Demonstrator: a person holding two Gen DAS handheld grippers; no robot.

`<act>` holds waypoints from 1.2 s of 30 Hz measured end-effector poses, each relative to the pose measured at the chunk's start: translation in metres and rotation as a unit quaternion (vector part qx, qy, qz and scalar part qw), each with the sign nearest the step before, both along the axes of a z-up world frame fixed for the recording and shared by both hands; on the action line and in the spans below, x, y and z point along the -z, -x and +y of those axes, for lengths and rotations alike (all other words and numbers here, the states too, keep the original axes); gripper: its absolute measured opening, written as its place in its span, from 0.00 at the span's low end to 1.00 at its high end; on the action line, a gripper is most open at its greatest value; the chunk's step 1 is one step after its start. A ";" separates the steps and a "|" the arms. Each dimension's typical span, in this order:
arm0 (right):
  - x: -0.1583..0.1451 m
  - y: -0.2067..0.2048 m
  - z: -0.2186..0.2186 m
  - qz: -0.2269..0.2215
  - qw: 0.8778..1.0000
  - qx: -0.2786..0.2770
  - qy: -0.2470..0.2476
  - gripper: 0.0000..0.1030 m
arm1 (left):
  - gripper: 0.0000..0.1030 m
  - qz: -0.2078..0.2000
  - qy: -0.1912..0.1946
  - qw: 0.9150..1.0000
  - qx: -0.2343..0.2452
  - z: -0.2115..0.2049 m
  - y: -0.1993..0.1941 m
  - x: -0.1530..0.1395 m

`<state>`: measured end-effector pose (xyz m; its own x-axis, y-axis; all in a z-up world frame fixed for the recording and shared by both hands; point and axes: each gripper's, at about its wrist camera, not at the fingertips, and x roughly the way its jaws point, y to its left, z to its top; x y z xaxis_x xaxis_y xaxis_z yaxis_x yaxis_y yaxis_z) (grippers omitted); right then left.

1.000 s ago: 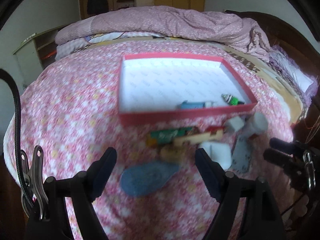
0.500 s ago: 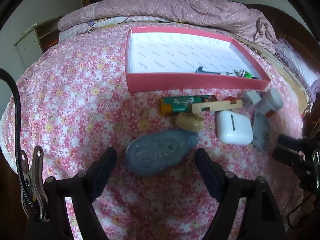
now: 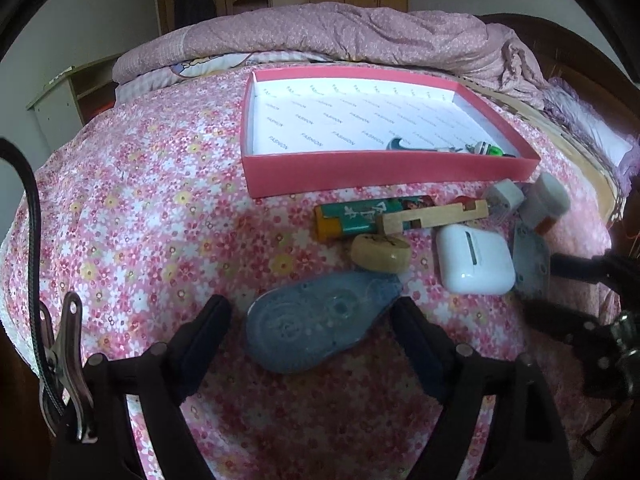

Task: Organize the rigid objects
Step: 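Grasp the gray holed plate with right gripper while left grasps the blue tape dispenser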

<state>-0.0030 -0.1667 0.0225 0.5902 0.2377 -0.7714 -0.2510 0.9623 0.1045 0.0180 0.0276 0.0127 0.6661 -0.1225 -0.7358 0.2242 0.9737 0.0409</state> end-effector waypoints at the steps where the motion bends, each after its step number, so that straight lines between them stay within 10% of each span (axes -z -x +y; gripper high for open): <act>1: 0.000 -0.002 0.003 -0.002 1.000 0.001 0.004 0.71 | 0.85 -0.004 0.001 1.000 0.001 0.000 0.001 0.000; 21: 0.001 0.004 -0.002 -0.021 0.999 -0.001 0.026 0.48 | 0.71 0.037 0.007 0.995 0.089 -0.033 0.039 -0.002; 36: -0.003 0.024 -0.021 -0.032 0.999 -0.008 -0.019 0.47 | 0.70 0.026 0.005 0.997 0.071 -0.038 0.044 -0.007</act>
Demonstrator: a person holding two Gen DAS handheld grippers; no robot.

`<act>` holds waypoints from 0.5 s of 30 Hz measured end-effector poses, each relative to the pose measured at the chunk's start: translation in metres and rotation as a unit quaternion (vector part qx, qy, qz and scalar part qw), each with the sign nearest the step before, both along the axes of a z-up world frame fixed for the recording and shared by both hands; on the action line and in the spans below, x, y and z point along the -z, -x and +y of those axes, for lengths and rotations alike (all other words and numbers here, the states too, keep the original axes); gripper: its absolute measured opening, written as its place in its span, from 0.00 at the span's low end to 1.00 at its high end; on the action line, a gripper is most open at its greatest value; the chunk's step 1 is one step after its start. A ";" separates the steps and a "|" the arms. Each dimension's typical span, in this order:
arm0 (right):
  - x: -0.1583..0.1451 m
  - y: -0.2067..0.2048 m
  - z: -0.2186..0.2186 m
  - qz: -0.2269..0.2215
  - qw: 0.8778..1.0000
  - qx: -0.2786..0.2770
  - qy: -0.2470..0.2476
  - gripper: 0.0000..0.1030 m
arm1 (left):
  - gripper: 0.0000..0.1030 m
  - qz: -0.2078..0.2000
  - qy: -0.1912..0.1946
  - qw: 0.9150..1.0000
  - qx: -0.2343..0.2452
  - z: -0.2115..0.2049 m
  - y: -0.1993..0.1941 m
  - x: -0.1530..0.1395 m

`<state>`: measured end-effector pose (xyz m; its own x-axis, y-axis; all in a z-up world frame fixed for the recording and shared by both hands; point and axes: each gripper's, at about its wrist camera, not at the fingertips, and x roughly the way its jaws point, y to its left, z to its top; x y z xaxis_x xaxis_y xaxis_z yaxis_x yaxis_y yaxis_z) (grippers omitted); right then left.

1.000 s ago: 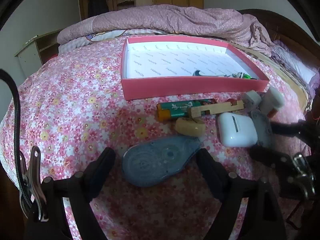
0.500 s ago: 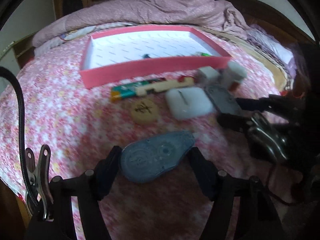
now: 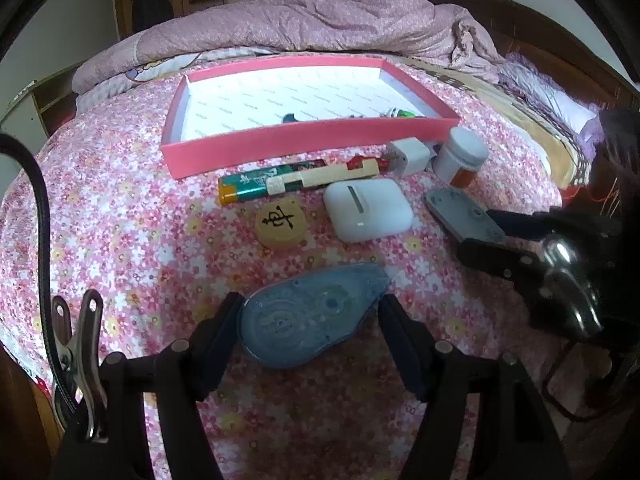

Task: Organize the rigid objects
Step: 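Grasp the gray holed plate with right gripper while left grasps the blue tape dispenser, then carry the plate and tape dispenser into the tray and open both grippers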

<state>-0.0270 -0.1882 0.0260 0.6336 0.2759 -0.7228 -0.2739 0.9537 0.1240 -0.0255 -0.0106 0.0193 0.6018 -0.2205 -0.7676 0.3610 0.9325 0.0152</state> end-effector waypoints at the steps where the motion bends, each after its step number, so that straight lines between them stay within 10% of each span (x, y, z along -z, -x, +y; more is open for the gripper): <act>1: -0.001 0.001 0.001 -0.003 1.000 -0.002 -0.001 0.47 | 0.70 -0.003 -0.001 1.000 -0.001 0.000 0.000 -0.001; 15: -0.014 0.010 0.003 -0.032 0.999 -0.017 -0.013 0.47 | 0.70 -0.026 0.014 0.999 -0.019 0.010 0.000 -0.019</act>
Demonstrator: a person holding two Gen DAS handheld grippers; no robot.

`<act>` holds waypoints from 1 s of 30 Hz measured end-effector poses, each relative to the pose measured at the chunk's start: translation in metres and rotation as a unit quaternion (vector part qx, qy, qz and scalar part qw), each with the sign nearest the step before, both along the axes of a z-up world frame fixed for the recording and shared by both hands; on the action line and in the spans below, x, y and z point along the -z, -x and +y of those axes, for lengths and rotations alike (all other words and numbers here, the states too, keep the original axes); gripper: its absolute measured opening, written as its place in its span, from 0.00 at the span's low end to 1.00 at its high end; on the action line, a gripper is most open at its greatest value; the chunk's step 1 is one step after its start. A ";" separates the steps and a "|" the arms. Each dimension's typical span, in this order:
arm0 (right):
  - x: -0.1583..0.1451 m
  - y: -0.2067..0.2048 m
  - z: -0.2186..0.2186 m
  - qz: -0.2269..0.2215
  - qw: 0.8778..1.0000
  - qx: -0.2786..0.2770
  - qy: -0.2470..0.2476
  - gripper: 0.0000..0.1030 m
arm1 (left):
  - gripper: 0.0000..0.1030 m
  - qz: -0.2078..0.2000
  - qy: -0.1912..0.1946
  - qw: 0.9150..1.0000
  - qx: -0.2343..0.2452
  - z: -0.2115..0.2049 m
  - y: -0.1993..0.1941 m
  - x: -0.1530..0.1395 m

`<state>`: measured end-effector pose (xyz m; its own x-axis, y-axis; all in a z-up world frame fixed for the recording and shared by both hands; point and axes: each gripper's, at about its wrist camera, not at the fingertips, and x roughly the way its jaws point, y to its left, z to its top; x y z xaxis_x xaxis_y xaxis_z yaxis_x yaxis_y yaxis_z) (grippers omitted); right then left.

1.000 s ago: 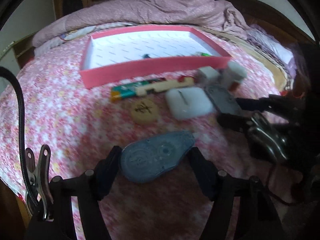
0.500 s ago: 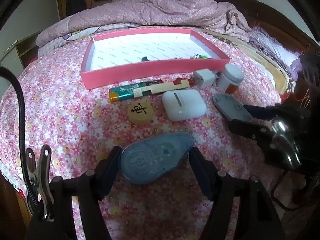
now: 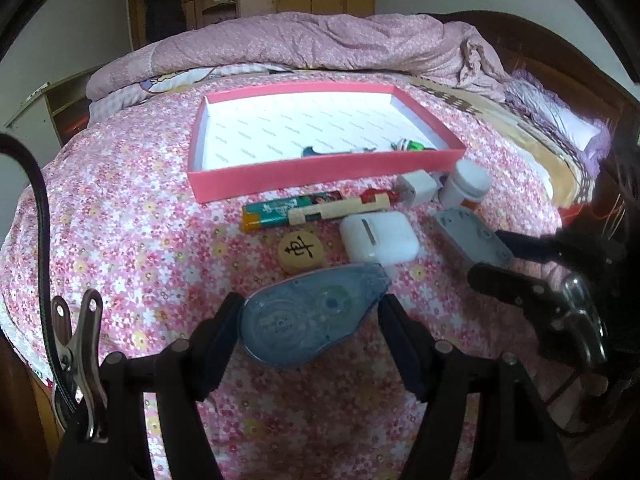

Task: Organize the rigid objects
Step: 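Carry the plate and tape dispenser into the tray and open both grippers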

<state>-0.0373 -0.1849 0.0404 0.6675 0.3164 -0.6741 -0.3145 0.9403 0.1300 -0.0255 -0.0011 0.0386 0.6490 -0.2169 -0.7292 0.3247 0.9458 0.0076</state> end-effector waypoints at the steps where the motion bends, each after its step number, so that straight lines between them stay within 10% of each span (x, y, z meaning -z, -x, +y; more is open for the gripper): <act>1: -0.001 0.000 -0.001 -0.001 1.000 0.000 -0.002 0.47 | 0.70 -0.003 0.001 1.000 -0.001 0.001 -0.001 -0.002; 30: -0.045 -0.032 -0.014 -0.032 0.999 0.002 -0.007 0.47 | 0.70 -0.041 0.019 0.999 -0.006 -0.013 -0.064 -0.051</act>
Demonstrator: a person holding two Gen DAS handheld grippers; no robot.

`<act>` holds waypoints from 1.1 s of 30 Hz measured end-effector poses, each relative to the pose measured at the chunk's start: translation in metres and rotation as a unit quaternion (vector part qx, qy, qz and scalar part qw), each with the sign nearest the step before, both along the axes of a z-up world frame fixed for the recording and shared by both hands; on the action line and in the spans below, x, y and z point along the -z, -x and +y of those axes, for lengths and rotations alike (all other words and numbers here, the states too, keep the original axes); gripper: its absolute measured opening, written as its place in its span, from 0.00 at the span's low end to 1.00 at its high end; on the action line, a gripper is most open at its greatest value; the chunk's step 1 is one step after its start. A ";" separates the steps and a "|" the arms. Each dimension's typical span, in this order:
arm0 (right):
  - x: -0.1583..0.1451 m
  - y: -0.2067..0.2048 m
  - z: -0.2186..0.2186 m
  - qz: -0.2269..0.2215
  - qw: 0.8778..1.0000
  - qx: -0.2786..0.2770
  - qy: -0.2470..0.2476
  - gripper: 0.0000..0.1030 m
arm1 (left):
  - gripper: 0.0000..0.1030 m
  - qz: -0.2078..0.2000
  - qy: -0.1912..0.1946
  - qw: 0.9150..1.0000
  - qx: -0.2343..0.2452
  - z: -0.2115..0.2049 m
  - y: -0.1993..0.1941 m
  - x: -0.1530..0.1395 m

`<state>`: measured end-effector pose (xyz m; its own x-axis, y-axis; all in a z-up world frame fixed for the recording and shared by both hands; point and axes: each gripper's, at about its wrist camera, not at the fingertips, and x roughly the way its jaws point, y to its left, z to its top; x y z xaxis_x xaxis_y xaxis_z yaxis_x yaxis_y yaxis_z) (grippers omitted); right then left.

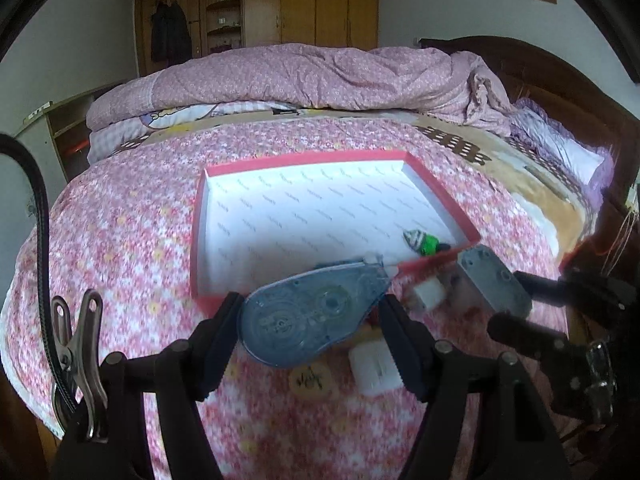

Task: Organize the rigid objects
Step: 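Carry the plate and tape dispenser into the tray and open both grippers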

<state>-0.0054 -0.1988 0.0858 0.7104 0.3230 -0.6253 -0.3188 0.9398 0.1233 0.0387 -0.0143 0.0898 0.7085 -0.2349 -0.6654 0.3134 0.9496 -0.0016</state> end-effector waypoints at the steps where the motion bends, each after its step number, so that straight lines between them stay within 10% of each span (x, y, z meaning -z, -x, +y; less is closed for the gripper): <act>1: -0.002 -0.004 -0.001 0.000 1.000 -0.001 -0.001 0.47 | 0.70 0.001 0.000 1.000 -0.001 -0.001 -0.004 -0.001; 33: 0.009 -0.123 -0.021 0.034 0.999 0.014 0.004 0.47 | 0.71 0.043 0.006 0.999 -0.021 -0.021 -0.130 0.023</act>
